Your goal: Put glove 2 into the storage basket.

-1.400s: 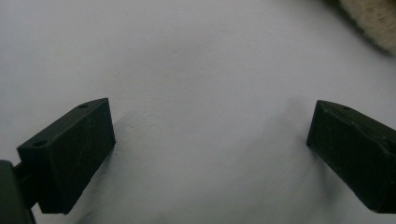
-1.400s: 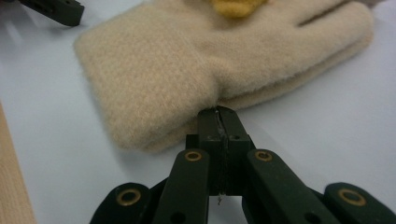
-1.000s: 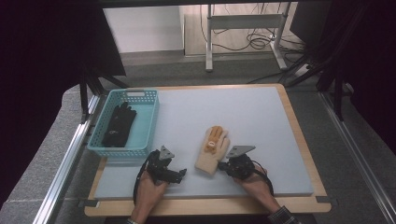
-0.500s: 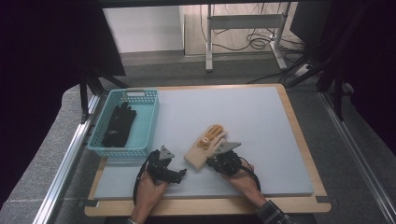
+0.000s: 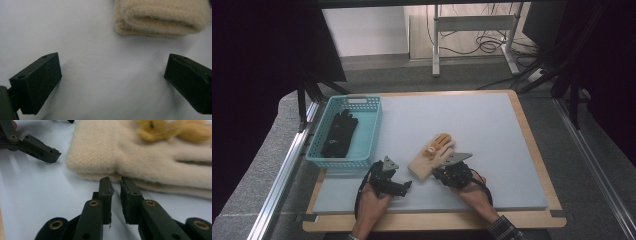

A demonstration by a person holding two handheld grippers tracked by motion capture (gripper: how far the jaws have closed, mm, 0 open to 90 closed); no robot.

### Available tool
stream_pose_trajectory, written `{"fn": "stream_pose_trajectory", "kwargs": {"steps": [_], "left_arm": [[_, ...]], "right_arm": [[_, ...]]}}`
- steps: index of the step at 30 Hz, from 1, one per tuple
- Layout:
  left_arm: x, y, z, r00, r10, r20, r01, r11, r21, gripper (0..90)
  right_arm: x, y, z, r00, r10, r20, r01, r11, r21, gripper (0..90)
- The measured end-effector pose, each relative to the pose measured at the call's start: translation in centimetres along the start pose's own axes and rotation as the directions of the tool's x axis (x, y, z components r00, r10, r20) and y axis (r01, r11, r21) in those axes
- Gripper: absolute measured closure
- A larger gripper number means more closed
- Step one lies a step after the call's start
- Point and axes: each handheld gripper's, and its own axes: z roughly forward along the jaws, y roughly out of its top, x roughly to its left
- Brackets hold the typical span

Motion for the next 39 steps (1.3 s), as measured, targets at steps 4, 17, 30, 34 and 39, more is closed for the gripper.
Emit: {"fn": "stream_pose_trajectory", "kwargs": {"steps": [4, 17, 30, 34, 39], "left_arm": [[0.0, 0.0, 0.0, 1.0, 0.0, 0.0, 0.0, 1.0, 0.0, 1.3], [0.0, 0.0, 0.0, 1.0, 0.004, 0.0, -0.004, 1.0, 0.003, 1.2], [0.0, 0.0, 0.0, 1.0, -0.001, 0.0, 0.001, 1.0, -0.001, 1.3], [0.0, 0.0, 0.0, 1.0, 0.0, 0.0, 0.0, 1.0, -0.001, 1.2], [0.0, 0.0, 0.0, 1.0, -0.001, 0.0, 0.001, 1.0, 0.0, 1.3]], "right_arm": [[-0.3, -0.2, -1.1, 0.9997, 0.009, 0.024, -0.009, 1.0, -0.015, 68.1], [-2.4, -1.4, -4.3, 0.9927, 0.065, 0.102, -0.062, 0.998, -0.034, 35.7], [-5.5, -4.4, -7.3, 0.9726, 0.143, 0.184, -0.135, 0.989, -0.057, 19.3], [-6.3, -5.2, -8.1, 0.963, 0.15, 0.224, -0.141, 0.988, -0.054, 17.5], [-7.4, -6.4, -8.7, 0.9496, 0.169, 0.264, -0.166, 0.985, -0.034, 15.2]]}}
